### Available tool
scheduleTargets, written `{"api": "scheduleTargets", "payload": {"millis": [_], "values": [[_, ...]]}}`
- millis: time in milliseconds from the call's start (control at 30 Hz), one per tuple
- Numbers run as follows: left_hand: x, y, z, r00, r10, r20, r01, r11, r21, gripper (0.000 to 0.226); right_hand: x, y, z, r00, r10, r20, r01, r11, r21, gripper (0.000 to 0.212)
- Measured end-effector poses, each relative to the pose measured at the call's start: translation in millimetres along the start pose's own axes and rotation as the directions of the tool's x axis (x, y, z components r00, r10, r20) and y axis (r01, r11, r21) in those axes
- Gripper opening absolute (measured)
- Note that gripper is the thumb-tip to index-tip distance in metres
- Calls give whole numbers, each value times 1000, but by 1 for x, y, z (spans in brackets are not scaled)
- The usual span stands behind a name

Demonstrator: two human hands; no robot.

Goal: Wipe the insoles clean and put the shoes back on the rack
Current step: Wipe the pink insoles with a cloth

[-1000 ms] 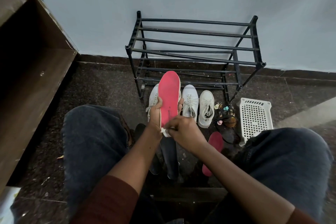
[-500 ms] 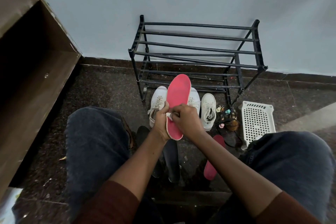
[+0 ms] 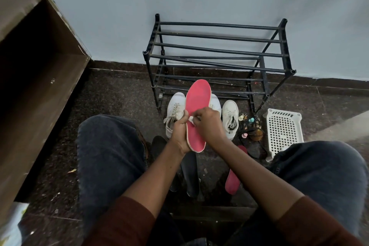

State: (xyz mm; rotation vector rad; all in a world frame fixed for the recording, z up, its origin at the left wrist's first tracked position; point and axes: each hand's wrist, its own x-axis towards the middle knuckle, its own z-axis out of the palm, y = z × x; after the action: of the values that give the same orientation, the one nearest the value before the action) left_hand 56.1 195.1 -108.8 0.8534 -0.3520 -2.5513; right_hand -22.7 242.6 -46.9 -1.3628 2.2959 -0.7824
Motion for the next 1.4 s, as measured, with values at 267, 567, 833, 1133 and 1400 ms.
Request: {"api": "scheduleTargets", "payload": {"millis": [267,567,833,1133,1400], "values": [[4,3,-5,1000,-14,4,14,1000,-18,76,-22,3,-1,986,-70,149,67,997,25,15],[-1,2,-4,999,-7,-54,7,1000,-14,75,-44,-2,-3,979,-184,85,174,978,112,15],[-4,4,-4,999,-45,-19,45,999,11,76,-39,-5,-3,964,-248,96,238,965,110,18],[-1,-1,-5,999,-34,-40,35,999,36,75,-44,10,2,971,-230,59,228,973,37,10],[-4,-9,-3,998,14,-55,-8,996,93,48,12,25,0,997,-6,-82,2,999,-51,17]]}}
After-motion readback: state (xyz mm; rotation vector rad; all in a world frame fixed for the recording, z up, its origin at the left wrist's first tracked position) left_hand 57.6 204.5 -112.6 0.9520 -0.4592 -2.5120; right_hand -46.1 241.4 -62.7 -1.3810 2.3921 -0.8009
